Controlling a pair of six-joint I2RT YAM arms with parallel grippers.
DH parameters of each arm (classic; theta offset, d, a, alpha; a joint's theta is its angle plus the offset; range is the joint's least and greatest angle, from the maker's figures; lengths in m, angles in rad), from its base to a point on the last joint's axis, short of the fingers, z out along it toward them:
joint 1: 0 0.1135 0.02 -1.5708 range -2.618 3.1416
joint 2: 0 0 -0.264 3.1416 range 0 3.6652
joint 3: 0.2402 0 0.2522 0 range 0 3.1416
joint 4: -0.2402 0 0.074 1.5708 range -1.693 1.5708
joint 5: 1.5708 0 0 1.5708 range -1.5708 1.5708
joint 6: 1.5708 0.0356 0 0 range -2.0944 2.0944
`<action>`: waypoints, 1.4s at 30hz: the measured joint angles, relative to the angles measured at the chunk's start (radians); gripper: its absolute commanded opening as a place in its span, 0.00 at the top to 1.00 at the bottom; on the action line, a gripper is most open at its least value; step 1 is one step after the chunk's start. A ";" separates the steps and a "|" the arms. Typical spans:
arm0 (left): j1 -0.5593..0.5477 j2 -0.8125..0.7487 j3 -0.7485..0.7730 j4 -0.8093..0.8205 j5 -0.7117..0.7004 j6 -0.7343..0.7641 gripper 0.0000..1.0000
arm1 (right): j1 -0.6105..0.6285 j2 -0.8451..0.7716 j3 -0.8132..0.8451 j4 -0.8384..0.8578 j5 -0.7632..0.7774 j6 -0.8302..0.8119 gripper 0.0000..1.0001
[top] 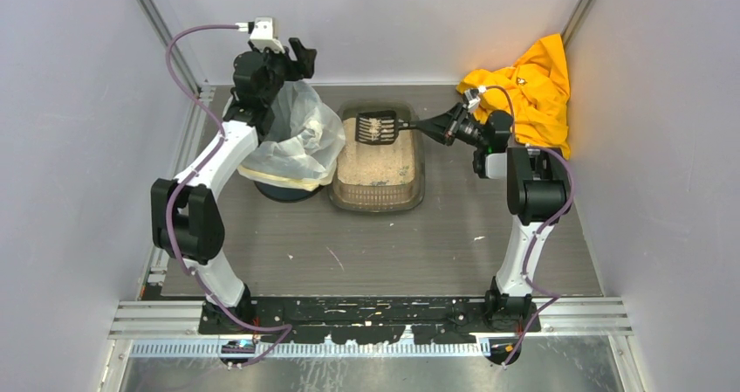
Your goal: Clean the litter box
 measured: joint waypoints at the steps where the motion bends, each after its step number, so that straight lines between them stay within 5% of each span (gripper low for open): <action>1: 0.000 0.004 0.002 0.001 0.000 -0.002 0.28 | -0.004 -0.005 0.001 -0.036 -0.002 -0.025 0.99; 31: 0.000 0.008 0.003 -0.001 -0.010 -0.002 0.28 | -0.048 -0.050 0.002 -0.218 -0.038 -0.116 0.99; 42: 0.003 0.005 0.006 -0.050 -0.068 0.014 0.24 | -0.058 -0.084 0.235 -0.428 -0.039 -0.060 0.99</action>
